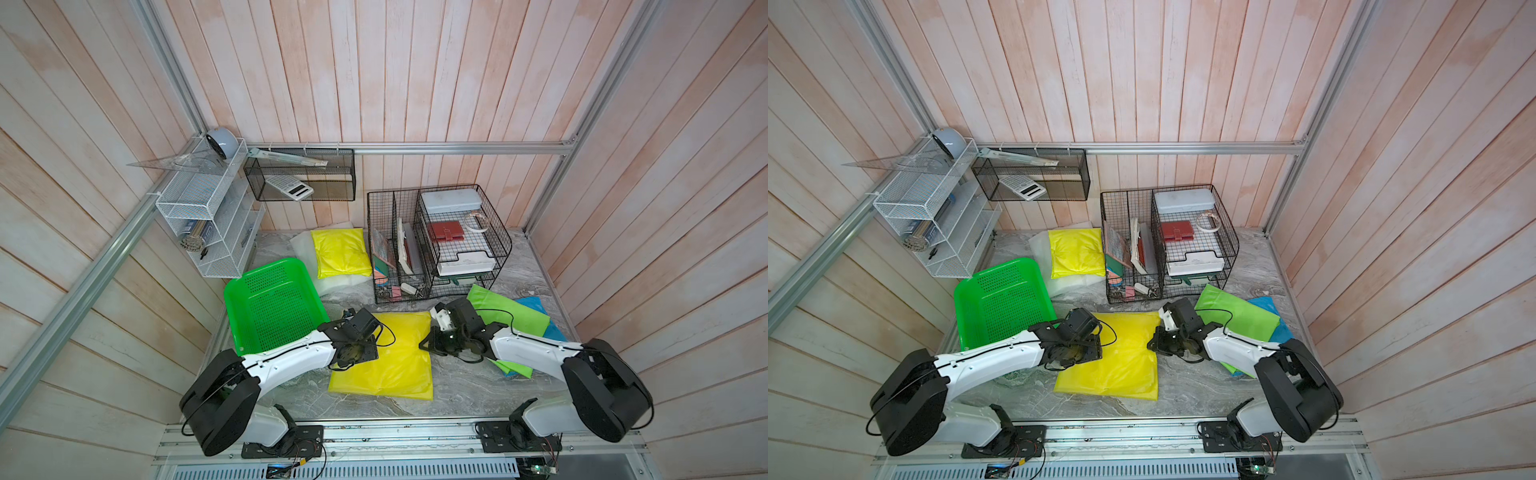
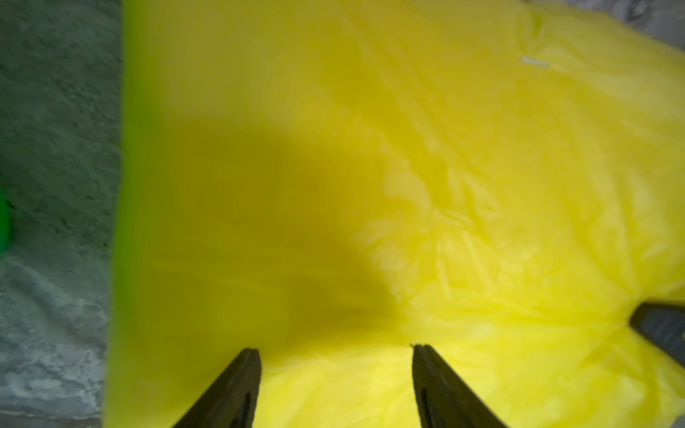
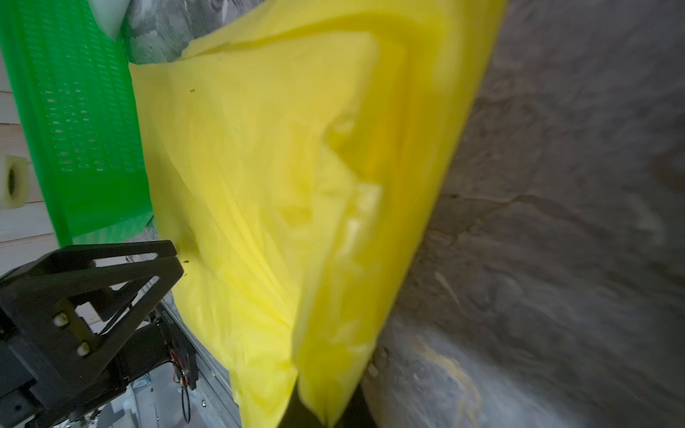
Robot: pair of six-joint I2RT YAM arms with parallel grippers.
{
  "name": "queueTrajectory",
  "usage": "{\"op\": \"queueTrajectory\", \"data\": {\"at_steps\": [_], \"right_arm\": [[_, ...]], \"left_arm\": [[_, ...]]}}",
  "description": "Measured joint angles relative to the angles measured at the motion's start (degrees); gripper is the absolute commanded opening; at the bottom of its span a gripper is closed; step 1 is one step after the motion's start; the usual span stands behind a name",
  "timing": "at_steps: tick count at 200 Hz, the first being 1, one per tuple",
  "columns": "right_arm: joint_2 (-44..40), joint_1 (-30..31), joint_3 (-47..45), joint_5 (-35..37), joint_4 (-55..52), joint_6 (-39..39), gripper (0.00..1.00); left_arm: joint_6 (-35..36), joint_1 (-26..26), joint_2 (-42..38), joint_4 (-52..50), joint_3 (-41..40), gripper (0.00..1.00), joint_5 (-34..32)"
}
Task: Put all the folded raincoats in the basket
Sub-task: Pick up the raincoat from the center of the board.
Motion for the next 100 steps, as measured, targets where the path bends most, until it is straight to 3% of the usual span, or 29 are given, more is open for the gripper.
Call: {"op": "queueTrajectory", "data": {"at_steps": [41,100], "right_arm": [[-4.7,-11.1,3.4,0.0,-16.0,-10.7,0.0],[-4.8,-11.5,3.3,4.7,-26.6,-13.9,0.0]], "left_arm": [[0.0,0.0,-2.3,0.8,0.0,0.71,0.0],[1.6,0.1,3.1,2.7,0.5,0.7,0.0]]}}
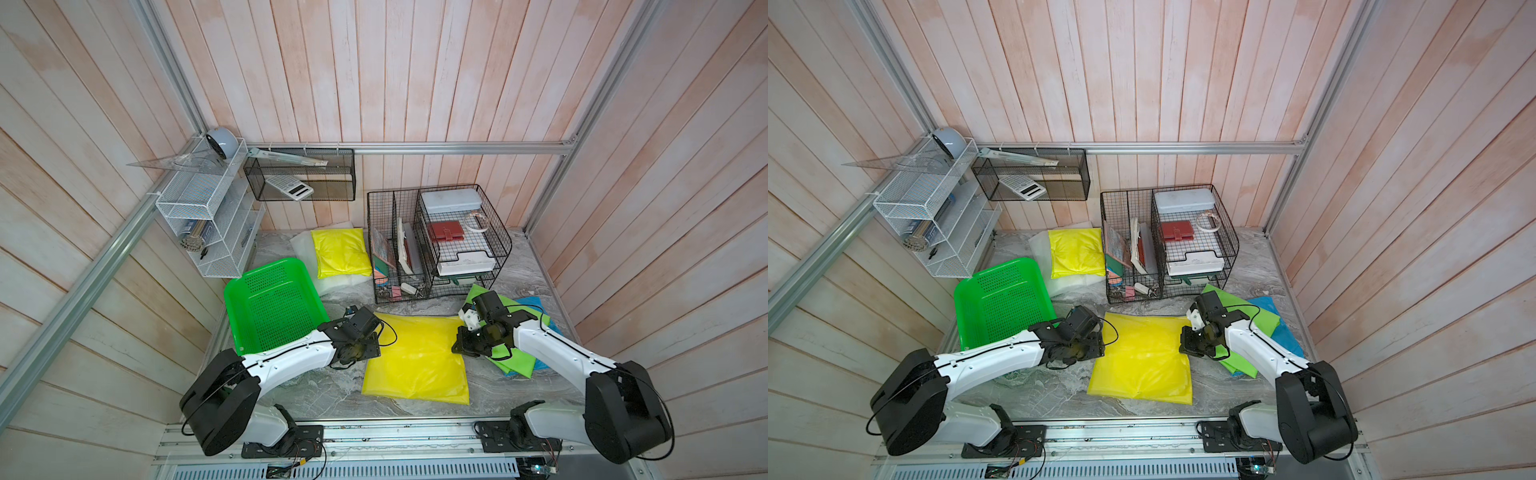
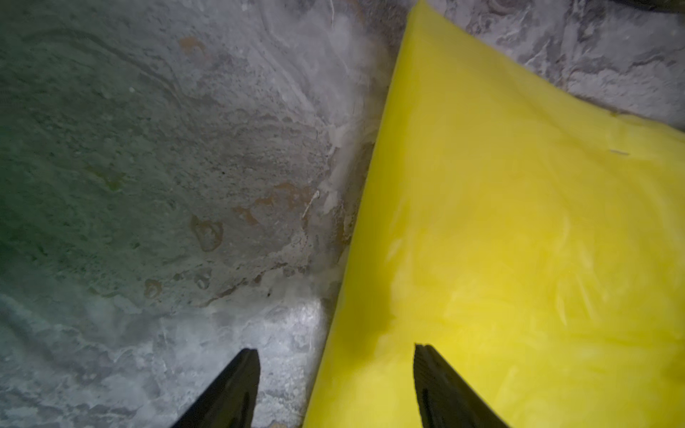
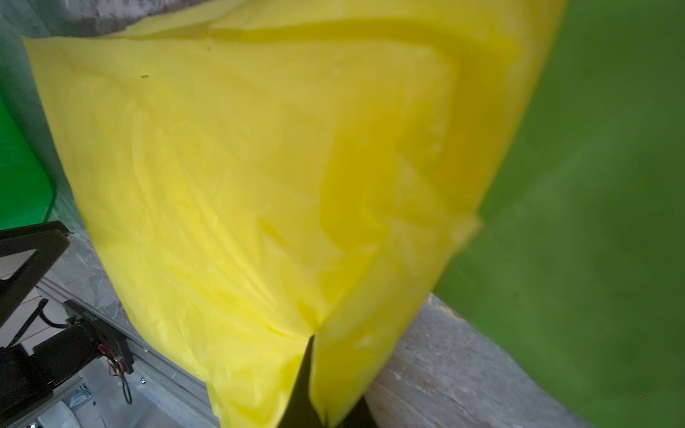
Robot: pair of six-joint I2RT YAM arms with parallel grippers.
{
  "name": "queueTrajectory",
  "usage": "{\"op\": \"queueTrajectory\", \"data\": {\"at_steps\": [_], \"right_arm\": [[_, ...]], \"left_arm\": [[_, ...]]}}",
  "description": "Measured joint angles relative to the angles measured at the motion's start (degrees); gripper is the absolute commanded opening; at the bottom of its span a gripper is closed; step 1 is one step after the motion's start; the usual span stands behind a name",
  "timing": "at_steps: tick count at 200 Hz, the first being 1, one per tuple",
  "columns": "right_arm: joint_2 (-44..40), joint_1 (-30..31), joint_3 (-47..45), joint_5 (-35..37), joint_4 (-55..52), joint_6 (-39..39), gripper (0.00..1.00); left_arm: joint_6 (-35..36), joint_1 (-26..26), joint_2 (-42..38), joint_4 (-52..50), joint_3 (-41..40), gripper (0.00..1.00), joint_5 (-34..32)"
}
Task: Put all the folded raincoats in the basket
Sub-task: Pick up the raincoat from the center of the board.
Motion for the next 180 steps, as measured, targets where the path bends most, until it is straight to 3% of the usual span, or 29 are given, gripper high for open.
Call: {"op": "queueTrajectory", "data": {"at_steps": [37,90,134,146,169,180], "right_arm": [[0.0,-0.5,0.0,0.9,-1.2,-0.7,0.0],[0.3,-0.5,0.0,0.9,-1.2,-1.0,0.0],[0.5,-0.5,0.0,0.9,-1.2,-1.0,0.0],[0.5,-0.5,0.0,0.9,-1.2,-1.0,0.0],[0.5,-0.5,0.0,0.8,-1.2,-1.0,0.0],[0.5,-0.5,0.0,0.7,-1.2,-1.0,0.0]], "left_arm": [[1.0,0.1,4.4,1.0,1.7,0.63,0.5],[0.7,0.0,4.7,8.0,-0.8,0.58,7.4],[0.5,0.0,5.5,8.1,-1.6,0.54,7.7],[0.3,0.0,5.5,7.9,-1.6,0.49,7.4],[0.4,0.0,5.6,8.2,-1.8,0.25,7.4],[-0.4,0.0,6.2,8.9,-1.8,0.18,7.6]]}}
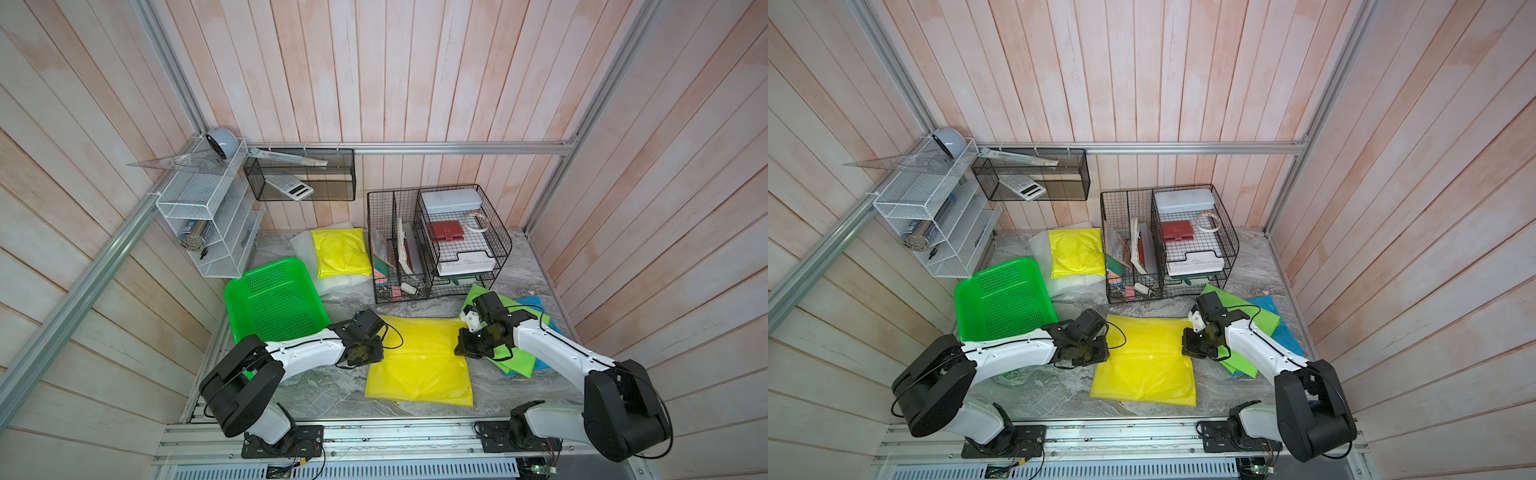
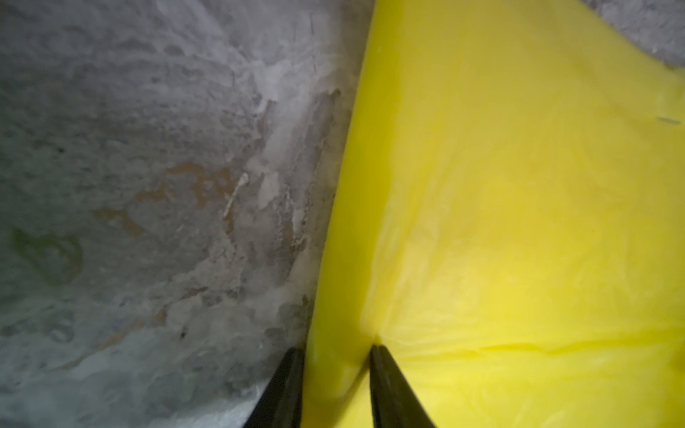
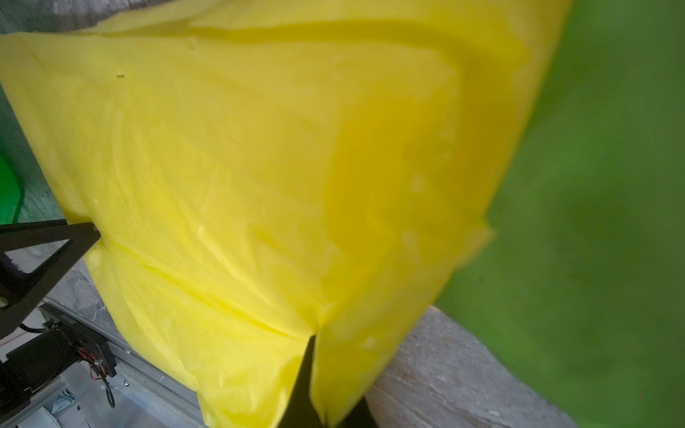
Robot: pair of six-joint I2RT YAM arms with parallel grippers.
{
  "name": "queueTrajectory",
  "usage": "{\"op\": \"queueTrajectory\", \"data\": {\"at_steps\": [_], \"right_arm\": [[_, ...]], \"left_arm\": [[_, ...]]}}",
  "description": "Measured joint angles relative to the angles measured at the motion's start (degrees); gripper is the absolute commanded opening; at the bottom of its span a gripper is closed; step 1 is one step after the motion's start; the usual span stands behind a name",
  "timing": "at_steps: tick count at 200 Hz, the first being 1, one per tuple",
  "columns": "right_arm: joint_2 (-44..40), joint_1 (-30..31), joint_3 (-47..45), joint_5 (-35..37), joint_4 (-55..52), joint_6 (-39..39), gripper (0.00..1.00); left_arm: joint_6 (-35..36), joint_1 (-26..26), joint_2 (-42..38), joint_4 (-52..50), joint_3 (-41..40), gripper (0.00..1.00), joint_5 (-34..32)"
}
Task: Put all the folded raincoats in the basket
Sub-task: Pick up the raincoat from the center of the board.
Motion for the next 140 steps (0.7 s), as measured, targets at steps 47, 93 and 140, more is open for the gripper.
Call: {"op": "queueTrajectory", "data": {"at_steps": [47,93,140], "right_arm": [[-0.4,0.0,0.0,-0.8,0.2,0.0,0.0],[-5.5,0.0,0.0,-3.5,0.1,0.2,0.0],[-13.8,3.1,4.1,-6.5,-1.4,4.2,0.0]], "left_arm": [[-0.2,-0.1,1.1,1.9,0.0,0.0,0.2],[0.1,-0.5,-2.2,-3.8,1.8,0.0,-2.3],[1.0,-0.5,-13.0,-18.6,11.5,0.0,-10.4]]}}
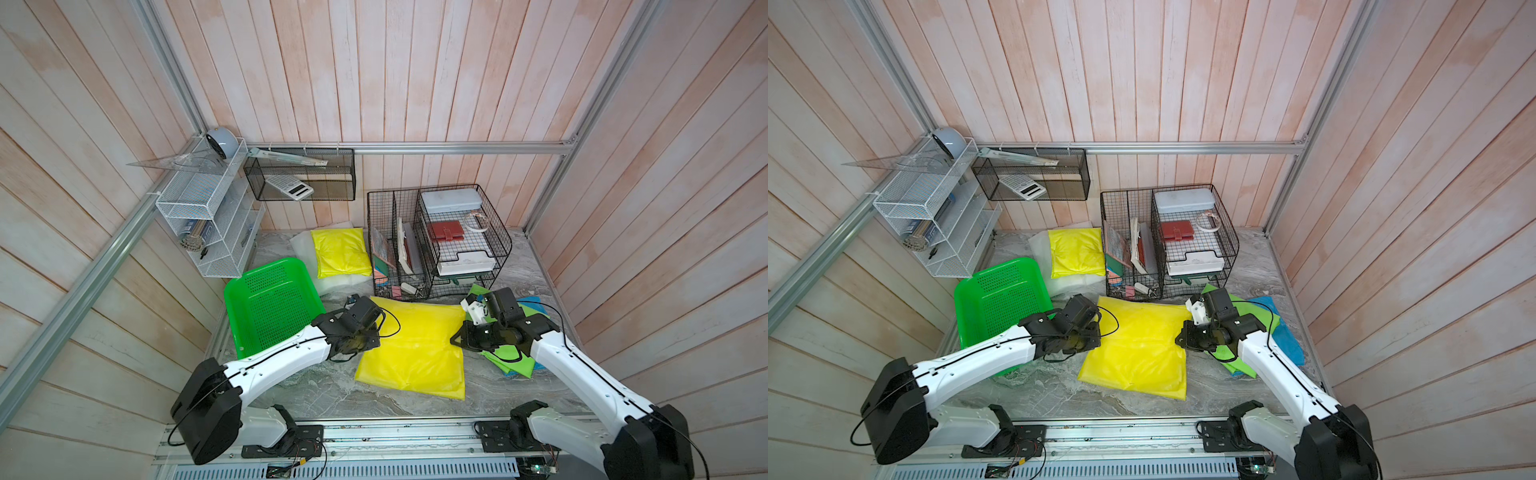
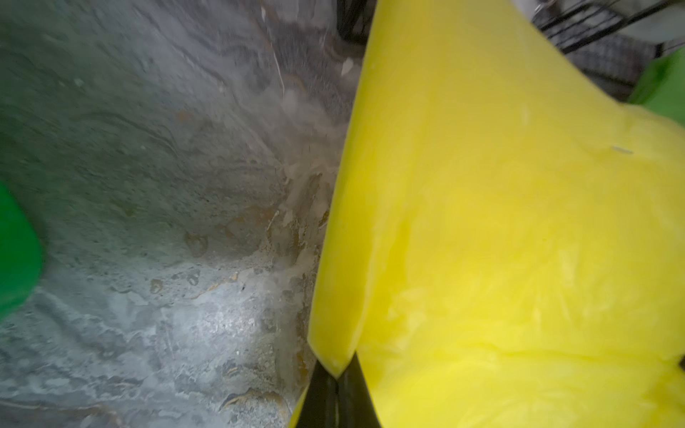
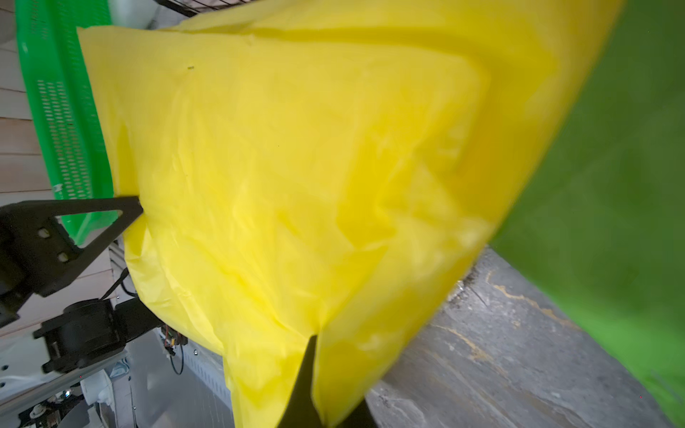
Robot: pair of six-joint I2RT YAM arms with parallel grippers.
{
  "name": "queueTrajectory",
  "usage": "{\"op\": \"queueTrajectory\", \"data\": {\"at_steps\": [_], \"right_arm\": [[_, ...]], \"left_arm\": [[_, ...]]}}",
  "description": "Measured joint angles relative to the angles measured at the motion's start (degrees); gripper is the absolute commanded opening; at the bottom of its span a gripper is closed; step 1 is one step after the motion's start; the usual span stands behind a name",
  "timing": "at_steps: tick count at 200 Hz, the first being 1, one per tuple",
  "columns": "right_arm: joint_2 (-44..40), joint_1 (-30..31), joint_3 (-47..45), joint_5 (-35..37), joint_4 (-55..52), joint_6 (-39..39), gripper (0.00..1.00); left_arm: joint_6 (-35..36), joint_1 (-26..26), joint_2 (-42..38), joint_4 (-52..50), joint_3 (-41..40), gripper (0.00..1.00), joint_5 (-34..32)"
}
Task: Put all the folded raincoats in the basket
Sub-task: Pick up the raincoat from the center of the board, then move the basket to the center of the board.
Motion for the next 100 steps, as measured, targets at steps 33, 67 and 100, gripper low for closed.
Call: {"op": "queueTrajectory", "data": {"at_steps": [33,67,100], "right_arm": [[-2.2,8.2,3.7,0.0,5.6,9.5,0.0],[3.9,18.9,7.5,3.6,16.9,20.0,0.0],[15.7,25.8,16.7,7.0,25.5,26.2,0.0]], "left_arm": [[2.7,3.9,-3.3,-11.8,9.8,0.0,-6.2],[8.6,14.7,-3.6,-21.2,17.0,0.0,-9.9],[16.4,27.2,-0.9,-25.7,21.9,0.0,-12.3]]}}
